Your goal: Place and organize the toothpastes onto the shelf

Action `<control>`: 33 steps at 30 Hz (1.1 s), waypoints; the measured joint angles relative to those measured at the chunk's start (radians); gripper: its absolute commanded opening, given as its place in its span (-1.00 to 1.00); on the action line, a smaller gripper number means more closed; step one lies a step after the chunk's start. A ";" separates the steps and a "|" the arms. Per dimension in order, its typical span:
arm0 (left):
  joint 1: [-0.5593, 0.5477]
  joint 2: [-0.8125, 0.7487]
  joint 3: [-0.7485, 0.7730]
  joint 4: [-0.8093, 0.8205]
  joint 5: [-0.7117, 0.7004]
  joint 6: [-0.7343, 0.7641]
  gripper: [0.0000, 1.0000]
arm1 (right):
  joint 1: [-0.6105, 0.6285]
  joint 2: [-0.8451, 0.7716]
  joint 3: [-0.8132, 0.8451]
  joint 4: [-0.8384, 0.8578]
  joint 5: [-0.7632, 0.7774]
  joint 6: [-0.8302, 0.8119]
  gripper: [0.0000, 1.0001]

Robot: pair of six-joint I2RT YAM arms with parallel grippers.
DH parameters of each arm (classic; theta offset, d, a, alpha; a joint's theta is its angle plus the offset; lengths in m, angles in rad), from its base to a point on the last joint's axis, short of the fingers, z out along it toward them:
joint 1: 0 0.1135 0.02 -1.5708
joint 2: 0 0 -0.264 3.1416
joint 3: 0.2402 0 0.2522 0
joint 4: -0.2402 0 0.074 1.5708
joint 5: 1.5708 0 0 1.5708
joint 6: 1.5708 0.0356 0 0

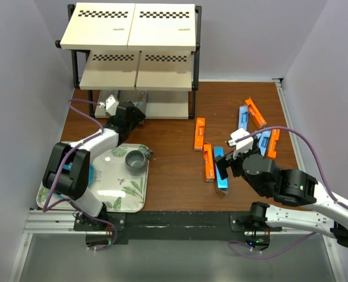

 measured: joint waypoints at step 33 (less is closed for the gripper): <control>0.002 0.157 0.156 -0.351 -0.048 -0.407 0.62 | 0.000 -0.026 -0.040 0.001 0.026 0.013 0.97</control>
